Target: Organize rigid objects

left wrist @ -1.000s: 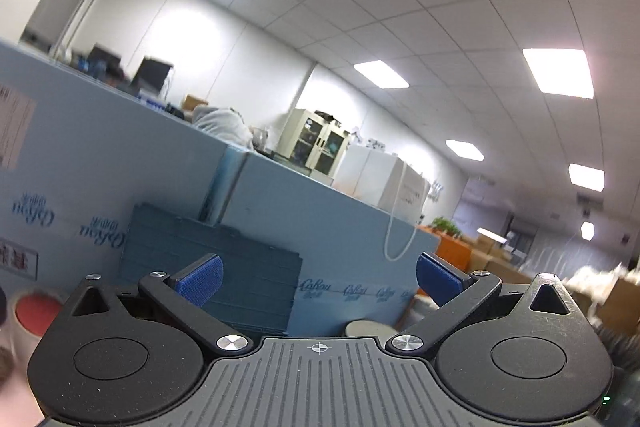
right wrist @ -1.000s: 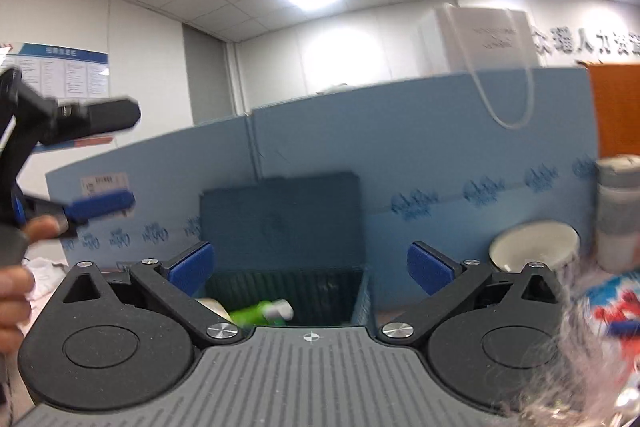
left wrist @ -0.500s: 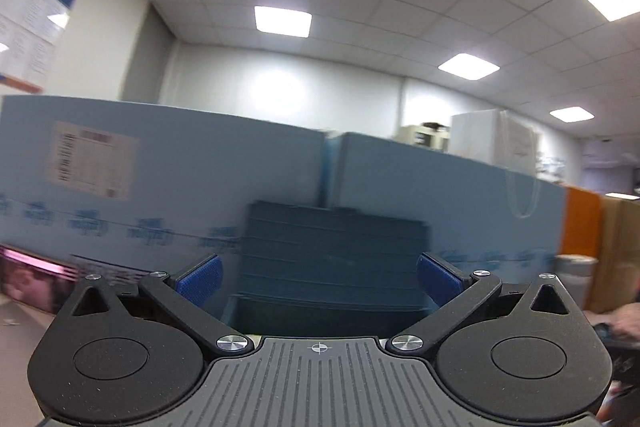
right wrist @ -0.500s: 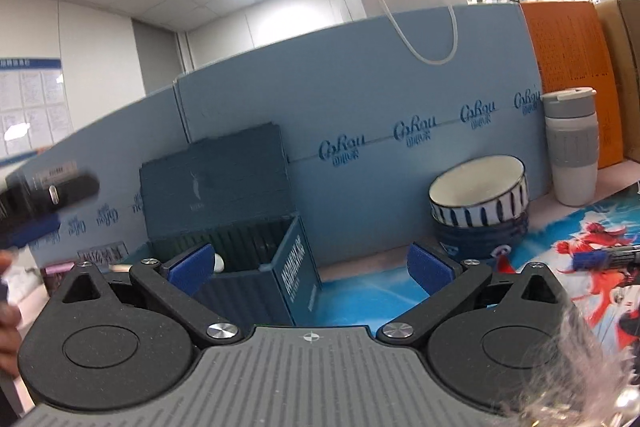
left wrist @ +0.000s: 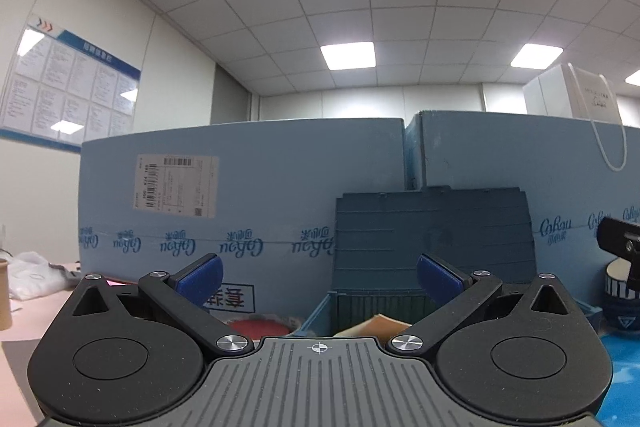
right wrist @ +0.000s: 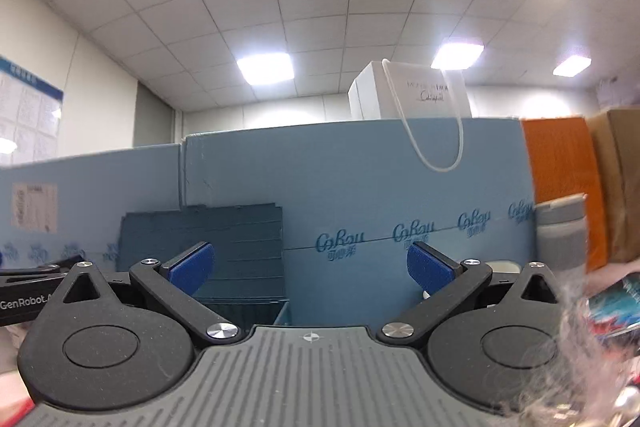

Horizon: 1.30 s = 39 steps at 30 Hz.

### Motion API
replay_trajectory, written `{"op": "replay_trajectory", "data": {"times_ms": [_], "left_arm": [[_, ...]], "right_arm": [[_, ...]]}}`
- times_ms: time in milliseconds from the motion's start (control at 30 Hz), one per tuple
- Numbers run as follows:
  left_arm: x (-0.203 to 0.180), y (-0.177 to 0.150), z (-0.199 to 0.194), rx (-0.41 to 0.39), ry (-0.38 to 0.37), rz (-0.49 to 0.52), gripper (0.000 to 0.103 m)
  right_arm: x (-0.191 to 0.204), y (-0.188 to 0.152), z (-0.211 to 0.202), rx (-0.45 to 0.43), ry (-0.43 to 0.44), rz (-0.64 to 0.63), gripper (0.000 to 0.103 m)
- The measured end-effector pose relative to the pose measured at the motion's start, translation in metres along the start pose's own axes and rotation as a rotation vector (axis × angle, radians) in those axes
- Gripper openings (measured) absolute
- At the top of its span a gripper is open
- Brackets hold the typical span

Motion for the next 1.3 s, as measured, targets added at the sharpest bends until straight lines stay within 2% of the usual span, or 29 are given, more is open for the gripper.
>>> {"op": "replay_trajectory", "data": {"times_ms": [100, 300, 700, 1300], "left_arm": [[-0.004, -0.005, 0.004, 0.036, -0.026, 0.010, 0.103], [0.003, -0.011, 0.009, 0.074, -0.011, -0.023, 0.103], [0.003, -0.009, 0.005, 0.055, 0.009, -0.016, 0.103], [0.000, -0.007, 0.002, 0.035, -0.004, -0.002, 0.103]], "right_arm": [[0.006, -0.002, 0.001, 0.009, 0.015, -0.029, 0.103], [0.006, -0.002, 0.001, 0.007, 0.002, -0.037, 0.103], [0.008, -0.006, 0.003, 0.030, -0.018, -0.041, 0.103], [0.015, -0.011, 0.008, 0.091, 0.012, -0.068, 0.103]]}}
Point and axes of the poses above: each gripper's, at about its wrist camera, not at the fingertips, and z roughly the way its jaws point, x to its left, y to its top, the point moved 7 cm from there along z, roughly the way its jaws point, and after that the axes turned 2 degrees about z, right-handed, at the moved point
